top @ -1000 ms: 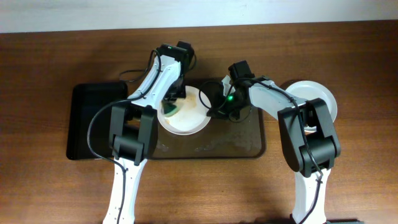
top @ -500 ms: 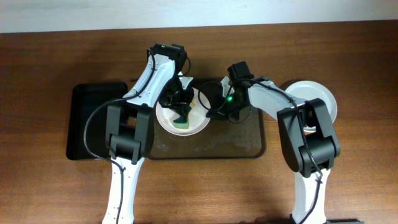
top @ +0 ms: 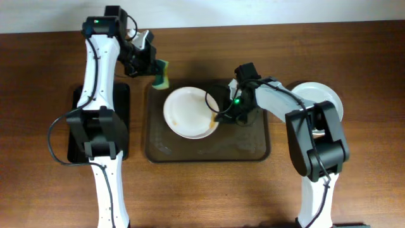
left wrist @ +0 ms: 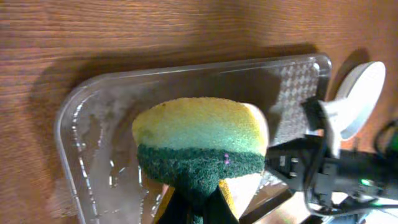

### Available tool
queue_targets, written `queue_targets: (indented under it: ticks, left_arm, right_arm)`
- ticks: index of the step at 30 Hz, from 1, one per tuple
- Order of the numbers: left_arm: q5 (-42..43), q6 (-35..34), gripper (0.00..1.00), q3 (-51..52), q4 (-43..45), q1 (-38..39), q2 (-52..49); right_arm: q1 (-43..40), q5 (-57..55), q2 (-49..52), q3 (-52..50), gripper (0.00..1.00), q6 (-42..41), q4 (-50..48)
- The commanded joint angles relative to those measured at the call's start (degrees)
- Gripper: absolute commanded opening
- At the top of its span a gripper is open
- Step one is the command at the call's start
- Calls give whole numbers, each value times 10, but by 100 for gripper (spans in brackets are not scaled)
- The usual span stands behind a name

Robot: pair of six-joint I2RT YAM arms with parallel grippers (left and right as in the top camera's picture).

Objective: Clean dirty plates on tray and stack at the side
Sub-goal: 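Lift the left gripper with sponge away and raise the plate with right, then carry the plate right with the right gripper and stack it on the plates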

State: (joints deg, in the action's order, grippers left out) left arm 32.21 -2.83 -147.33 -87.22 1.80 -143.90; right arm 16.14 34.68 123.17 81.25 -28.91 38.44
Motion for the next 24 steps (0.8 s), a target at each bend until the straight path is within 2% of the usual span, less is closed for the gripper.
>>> queue_targets:
  ticks: [1, 8, 11, 19, 24]
  left_arm:
    - [-45, -4, 1, -7, -5, 16, 2]
    - [-128, -4, 1, -7, 3, 65, 2]
    - [-132, -4, 1, -7, 12, 73, 2]
    - [-132, -4, 1, -7, 14, 73, 2]
    - [-132, -4, 1, -7, 14, 73, 2]
  right_arm:
    - [-8, -177, -73, -14, 4, 15, 58]
    - [-4, -476, -240, -14, 4, 11, 183]
    - [32, -607, -283, -14, 4, 5, 217]
    - [201, -949, -294, -14, 4, -21, 254]
    - [268, -1114, -294, -14, 4, -21, 252]
